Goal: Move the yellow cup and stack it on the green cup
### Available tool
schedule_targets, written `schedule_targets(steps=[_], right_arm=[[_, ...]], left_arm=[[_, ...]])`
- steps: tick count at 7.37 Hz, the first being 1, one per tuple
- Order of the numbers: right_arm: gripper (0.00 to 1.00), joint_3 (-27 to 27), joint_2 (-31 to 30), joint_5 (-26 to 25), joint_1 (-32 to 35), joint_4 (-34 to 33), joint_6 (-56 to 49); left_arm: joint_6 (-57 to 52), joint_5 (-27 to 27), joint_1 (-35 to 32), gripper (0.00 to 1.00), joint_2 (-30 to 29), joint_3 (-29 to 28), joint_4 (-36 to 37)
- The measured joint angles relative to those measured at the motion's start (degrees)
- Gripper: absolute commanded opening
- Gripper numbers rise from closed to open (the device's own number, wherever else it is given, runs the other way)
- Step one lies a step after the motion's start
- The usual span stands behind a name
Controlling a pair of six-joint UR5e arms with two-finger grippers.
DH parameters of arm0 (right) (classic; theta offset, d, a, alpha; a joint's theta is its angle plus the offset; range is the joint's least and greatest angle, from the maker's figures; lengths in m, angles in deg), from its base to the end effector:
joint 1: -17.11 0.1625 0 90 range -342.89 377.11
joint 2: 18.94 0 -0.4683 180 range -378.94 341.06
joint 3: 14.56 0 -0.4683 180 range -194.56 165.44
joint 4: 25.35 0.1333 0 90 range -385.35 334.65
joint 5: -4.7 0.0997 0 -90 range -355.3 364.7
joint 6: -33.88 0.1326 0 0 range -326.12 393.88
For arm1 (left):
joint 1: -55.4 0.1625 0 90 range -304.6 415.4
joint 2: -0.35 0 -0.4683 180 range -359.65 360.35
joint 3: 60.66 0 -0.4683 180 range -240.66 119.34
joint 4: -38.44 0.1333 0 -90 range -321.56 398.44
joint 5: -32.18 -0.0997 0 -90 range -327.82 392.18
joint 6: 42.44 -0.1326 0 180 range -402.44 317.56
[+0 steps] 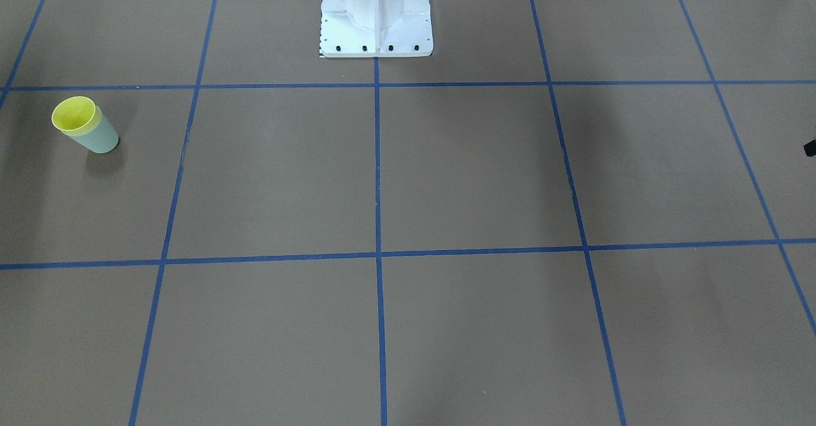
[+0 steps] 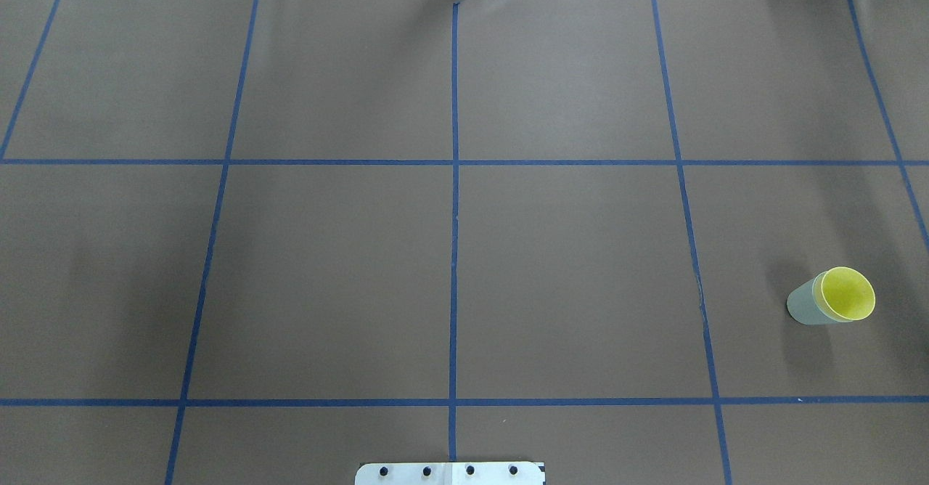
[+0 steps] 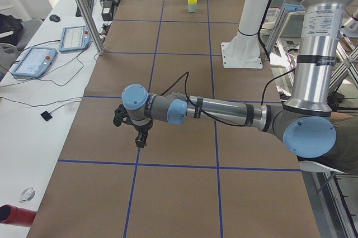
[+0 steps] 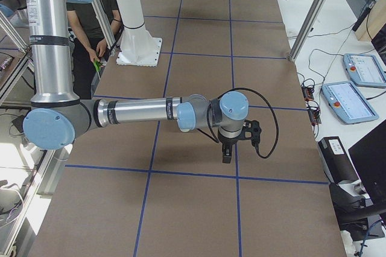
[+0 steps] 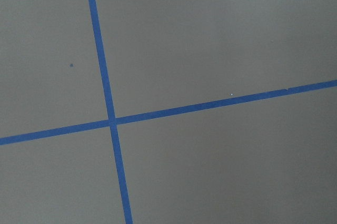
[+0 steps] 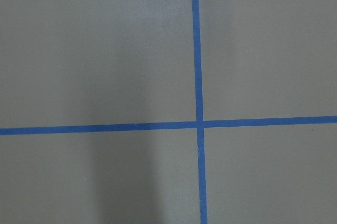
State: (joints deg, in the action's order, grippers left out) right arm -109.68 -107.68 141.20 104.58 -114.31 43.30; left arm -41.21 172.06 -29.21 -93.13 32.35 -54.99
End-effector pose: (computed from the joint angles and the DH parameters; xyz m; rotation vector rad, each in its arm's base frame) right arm 0.0112 -0.5874 0.6563 0.0373 -0.8188 0.0609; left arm 0.0252 -0.6070 0.6440 0.1117 0.8768 0.1432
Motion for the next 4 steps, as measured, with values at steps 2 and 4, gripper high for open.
schedule_targets(steps=[2, 4], right_arm=[[1.00, -1.12, 0.13, -0.32, -0.34, 0.16, 0.21], [1.00, -2.11, 0.17, -0.21, -0.68, 0.46, 0.27]], left_arm=[[-0.06, -0.08, 0.04, 1.00, 1.69, 1.63, -0.06], [-0.08, -0.46, -0.05, 1.00, 3.24, 5.01, 0.06]])
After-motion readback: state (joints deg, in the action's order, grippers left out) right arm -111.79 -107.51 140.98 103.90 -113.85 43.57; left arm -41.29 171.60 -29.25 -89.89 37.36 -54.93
